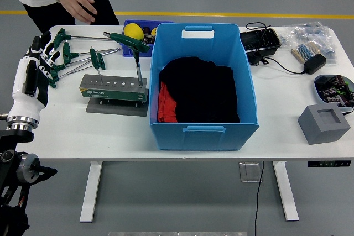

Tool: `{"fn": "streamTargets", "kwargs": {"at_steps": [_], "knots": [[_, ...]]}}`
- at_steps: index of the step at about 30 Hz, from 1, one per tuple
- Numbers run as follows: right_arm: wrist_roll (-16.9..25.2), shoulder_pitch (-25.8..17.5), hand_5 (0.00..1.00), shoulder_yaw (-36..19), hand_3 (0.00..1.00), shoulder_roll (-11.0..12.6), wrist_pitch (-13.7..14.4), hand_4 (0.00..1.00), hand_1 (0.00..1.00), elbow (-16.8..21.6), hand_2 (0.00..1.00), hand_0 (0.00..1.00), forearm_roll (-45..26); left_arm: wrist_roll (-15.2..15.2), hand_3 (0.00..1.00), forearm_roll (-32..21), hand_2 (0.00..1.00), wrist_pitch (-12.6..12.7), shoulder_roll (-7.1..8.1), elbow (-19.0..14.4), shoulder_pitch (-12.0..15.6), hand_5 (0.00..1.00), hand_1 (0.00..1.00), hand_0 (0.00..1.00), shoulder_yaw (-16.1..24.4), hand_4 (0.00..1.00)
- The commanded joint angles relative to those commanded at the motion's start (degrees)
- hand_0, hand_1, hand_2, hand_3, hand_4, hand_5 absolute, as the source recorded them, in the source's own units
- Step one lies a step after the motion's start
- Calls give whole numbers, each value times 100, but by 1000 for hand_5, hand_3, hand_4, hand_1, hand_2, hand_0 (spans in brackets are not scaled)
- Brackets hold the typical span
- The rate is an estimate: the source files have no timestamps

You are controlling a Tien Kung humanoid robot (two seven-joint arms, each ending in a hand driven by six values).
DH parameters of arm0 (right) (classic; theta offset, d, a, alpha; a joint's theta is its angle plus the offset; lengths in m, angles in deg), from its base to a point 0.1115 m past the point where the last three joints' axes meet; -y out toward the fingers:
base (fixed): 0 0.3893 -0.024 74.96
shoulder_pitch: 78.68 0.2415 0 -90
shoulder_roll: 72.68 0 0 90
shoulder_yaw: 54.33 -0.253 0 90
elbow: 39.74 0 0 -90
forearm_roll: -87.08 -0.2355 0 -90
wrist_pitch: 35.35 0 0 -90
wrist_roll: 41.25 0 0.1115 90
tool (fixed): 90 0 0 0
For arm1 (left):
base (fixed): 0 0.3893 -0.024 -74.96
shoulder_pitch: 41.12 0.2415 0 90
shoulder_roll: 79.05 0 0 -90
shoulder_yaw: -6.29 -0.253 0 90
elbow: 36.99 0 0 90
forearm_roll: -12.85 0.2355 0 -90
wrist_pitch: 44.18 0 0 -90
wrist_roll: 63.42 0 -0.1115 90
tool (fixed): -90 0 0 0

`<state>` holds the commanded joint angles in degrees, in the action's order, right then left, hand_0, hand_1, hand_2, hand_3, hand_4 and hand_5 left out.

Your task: Lift tool from toolbox,place it in box,lift tool from toolbox,place it in box

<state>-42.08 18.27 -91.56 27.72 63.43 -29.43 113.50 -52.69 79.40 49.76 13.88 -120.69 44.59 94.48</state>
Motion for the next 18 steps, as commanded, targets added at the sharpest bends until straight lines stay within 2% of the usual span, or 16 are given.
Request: {"fn": "streamTargets", "kwargs": {"at_steps": [18], "knots": [[26, 34, 711, 56, 568, 48, 32, 771, 671, 0, 716, 686, 19, 40, 894, -56, 998, 35, 21, -54, -62, 936, 962, 900, -561, 938]]}}
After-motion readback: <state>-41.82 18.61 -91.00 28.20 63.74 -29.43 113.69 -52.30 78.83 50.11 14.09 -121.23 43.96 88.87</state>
